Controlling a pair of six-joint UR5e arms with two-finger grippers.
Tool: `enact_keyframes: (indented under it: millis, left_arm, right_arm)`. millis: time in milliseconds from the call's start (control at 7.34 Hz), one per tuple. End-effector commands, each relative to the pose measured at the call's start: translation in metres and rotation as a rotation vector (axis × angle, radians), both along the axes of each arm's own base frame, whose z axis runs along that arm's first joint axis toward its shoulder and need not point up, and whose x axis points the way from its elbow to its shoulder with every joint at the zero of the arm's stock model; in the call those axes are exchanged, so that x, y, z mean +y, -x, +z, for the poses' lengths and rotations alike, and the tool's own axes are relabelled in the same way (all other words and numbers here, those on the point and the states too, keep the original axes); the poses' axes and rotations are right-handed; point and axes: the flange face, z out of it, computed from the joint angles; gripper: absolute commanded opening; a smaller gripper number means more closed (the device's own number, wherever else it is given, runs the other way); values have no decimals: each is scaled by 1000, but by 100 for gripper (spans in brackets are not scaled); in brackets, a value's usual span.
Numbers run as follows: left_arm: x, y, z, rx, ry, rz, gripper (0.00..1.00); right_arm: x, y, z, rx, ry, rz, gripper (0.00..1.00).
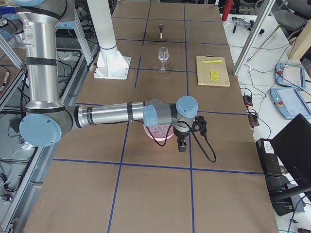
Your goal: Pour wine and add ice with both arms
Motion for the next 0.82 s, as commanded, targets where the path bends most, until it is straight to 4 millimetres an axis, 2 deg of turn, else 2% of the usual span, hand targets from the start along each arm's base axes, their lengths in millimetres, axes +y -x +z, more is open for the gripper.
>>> enact_keyframes:
  millis: [0,272,409,681]
  left_arm:
    - [4,0,8,0,9,2,100]
    - [2,-4,13,1,21,9,100]
    - [0,-13,12,1,18,27,100]
    - [1,-15,11,1,18,29,100]
  right_arm:
    - [-2,0,2,5,0,0,100]
    - [-15,6,-5,9,0,2,100]
    - [-24,7,-8,9,-4,3,100]
    - [-32,8,-18,6,-22,3,100]
